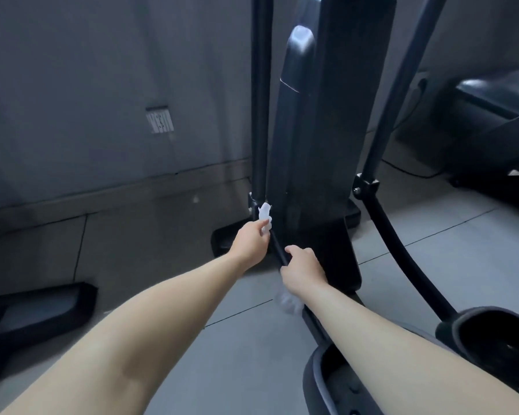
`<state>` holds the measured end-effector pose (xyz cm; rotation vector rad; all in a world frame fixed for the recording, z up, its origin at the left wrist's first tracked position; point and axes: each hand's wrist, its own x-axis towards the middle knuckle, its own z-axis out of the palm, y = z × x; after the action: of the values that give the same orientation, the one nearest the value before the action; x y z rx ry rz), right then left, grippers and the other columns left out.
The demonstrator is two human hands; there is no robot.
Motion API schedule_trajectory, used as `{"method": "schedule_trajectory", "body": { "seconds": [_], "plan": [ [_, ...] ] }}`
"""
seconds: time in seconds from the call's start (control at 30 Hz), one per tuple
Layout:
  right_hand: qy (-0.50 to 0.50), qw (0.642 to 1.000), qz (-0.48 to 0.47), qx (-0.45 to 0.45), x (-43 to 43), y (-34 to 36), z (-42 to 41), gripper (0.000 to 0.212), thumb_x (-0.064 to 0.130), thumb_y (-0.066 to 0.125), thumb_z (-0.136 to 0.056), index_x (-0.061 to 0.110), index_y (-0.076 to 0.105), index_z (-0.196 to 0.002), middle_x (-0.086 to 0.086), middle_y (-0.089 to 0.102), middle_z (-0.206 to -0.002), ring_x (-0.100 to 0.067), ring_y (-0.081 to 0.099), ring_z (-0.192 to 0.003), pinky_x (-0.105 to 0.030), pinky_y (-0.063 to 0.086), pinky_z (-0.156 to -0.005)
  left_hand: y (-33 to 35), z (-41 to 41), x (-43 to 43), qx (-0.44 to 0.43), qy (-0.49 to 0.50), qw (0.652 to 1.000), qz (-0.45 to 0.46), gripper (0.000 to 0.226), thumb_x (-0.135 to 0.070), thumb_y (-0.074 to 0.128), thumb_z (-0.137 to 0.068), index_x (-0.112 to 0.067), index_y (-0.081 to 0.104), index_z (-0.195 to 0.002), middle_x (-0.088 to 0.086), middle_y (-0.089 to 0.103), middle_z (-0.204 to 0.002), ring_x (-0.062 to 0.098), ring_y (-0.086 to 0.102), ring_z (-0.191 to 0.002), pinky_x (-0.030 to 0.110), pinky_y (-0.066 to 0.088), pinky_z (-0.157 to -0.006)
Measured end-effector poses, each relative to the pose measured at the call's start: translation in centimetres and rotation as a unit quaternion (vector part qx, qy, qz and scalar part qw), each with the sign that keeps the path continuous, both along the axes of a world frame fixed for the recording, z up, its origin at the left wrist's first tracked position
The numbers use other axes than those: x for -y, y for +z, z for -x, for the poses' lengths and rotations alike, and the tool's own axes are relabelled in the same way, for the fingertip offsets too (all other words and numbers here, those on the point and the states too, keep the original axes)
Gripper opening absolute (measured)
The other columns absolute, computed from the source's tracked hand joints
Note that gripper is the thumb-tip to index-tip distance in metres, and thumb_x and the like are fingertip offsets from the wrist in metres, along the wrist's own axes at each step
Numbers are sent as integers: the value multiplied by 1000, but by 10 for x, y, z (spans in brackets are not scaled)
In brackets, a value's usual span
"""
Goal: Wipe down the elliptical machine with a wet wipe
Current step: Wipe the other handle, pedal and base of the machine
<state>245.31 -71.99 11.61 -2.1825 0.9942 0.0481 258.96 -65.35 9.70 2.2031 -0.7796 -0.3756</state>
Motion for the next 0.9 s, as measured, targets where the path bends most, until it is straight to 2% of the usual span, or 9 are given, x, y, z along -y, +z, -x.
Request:
{"method": "schedule_trajectory", "body": {
  "seconds": [0.07,0.13,0.2,0.27,0.4,0.53,0.7,0.83,0.9],
  "plan": [
    [5,1000,12,-14,5,-13,4,55,17,46,-100,30,37,-153,0,40,-147,-29,57,-113,-37,48,-89,-7,-8,12,50,-17,998,-25,40,-17,42,-107,-16,54,-145,10,65,-118,26,60,-108,19,36,-86],
    [6,1000,14,-13,9,-23,6,51,23,50,-102,29,41,-152,0,44,-149,-29,57,-121,-38,48,-95,-13,-20,24,89,-17,995,-45,33,-16,40,-106,-11,59,-133,10,53,-103,31,57,-101,26,36,-82],
    [12,1000,8,-2,13,-29,3,49,26,54,-102,27,45,-151,0,48,-150,-28,55,-128,-38,48,-102,-23,-30,28,123,-22,990,-60,25,-10,43,-102,-9,59,-120,9,50,-102,31,55,-104,28,38,-81],
    [16,1000,12,2,16,-30,1,47,24,55,-100,26,50,-147,1,51,-148,-26,56,-127,-38,49,-102,-30,-33,26,151,-35,986,-56,27,-9,46,-98,-15,62,-120,6,51,-107,25,54,-99,27,41,-81],
    [16,998,51,-14,15,-29,1,29,16,51,-94,21,63,-120,2,60,-124,-27,61,-106,-35,53,-86,-39,-15,19,179,-31,983,-37,40,-8,46,-98,-26,66,-127,6,50,-96,29,55,-86,33,48,-74],
    [22,997,63,-30,12,-24,3,11,14,49,-92,22,55,-93,1,60,-110,-26,59,-94,-33,46,-72,-48,11,2,221,-93,971,1,38,-6,53,-96,-26,72,-122,-2,44,-89,24,52,-73,32,47,-67],
    [36,996,66,-39,8,-16,8,37,12,47,-96,22,58,-130,-1,58,-132,-27,59,-113,-34,48,-81,-50,9,-2,266,-145,952,-38,38,-10,50,-97,-24,65,-130,3,51,-97,33,61,-76,38,51,-62],
    [26,997,59,-30,6,-12,14,43,8,47,-94,16,57,-135,-3,57,-137,-29,58,-118,-38,52,-92,-43,-15,17,247,-67,964,-68,61,-5,41,-96,-35,47,-150,0,45,-103,30,54,-91,33,42,-75],
    [23,998,58,-28,6,-10,15,45,7,47,-91,16,58,-134,-3,60,-132,-29,60,-112,-37,53,-89,-42,-18,25,231,-39,970,-70,58,-6,39,-97,-32,49,-147,0,41,-97,33,52,-88,33,39,-73]
  ]
}}
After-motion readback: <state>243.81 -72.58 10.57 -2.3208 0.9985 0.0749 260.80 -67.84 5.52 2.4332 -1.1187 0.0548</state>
